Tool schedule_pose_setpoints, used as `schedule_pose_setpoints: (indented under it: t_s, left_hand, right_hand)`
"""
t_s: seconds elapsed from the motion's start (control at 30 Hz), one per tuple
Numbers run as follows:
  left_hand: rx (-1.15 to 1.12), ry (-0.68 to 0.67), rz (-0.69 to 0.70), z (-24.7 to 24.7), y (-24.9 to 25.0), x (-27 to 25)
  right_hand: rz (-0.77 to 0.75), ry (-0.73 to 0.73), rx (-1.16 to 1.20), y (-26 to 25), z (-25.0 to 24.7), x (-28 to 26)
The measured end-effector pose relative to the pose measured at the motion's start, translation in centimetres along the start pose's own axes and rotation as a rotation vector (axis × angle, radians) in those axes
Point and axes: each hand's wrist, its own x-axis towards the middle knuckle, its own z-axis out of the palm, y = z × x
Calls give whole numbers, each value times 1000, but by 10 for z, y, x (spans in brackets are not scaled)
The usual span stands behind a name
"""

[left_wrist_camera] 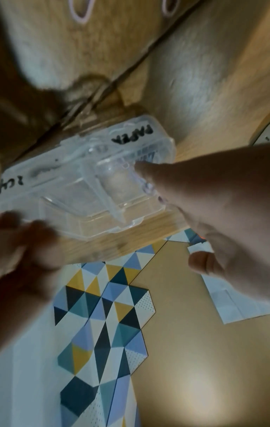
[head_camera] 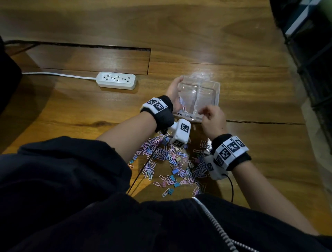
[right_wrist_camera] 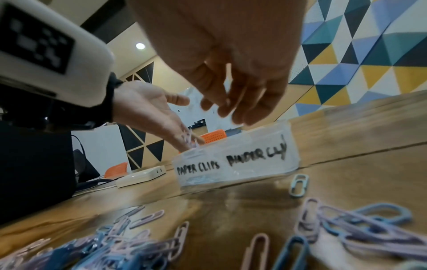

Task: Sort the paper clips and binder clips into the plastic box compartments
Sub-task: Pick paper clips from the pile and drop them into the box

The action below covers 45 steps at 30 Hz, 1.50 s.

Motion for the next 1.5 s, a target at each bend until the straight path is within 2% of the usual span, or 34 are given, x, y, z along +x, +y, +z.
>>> schedule_pose_setpoints:
  t_s: [0.07,0.17,0.33,0.4,0.47,0.53,0.63,0.77,0.93,1.07,1.2,1.33,1.43,1.5]
  left_hand:
    - [94,-41,-30,-2,-1,-6]
    - [325,-60,75,1,1,-25]
    - [1050,-18,355,-25,-13,-36]
    - [1273,-16,376,-43,-22,-40]
    - [1504,-27,339,-60,-30,-45]
    - [1706,-117,268,-76,-39,-47]
    - [1857,-255,181,-90,-53,-54]
    - [1948,-197,297,-93,-66,-55]
    - [1853,-81,414,-90,-84,-61]
    - [1718,-39,334,-91,-87,-64]
    - [1247,7,175,-98,-77,-64]
    - [830,-86,9,-98,-65,-64]
    - [372,-121,-157,-91,-60,-61]
    - [172,-104,-202,-87,-59,-60]
  right_hand:
    - [158,-4,-70,8,-7,-3]
    - [292,-180,-285,19,-8,-7]
    - [301,-200,-277,30,8,-9]
    - [290,-209,-297,30,11,-9]
    - [255,-242,-297,27,11,-10]
    - [207,-295,-277,24,11,-15]
    - [143,-350,-225,23,11,-24]
    - [144,-324,-322,21,11,-34]
    - [155,-389,-295,10,19,-39]
    - [124,-365,-284,9,23,-38]
    - [135,-386,-272,12,24,-44]
    - [120,-380,-231,17,24,-47]
    - [207,-331,-10,25,19,-45]
    - [305,-310,223,29,12,-44]
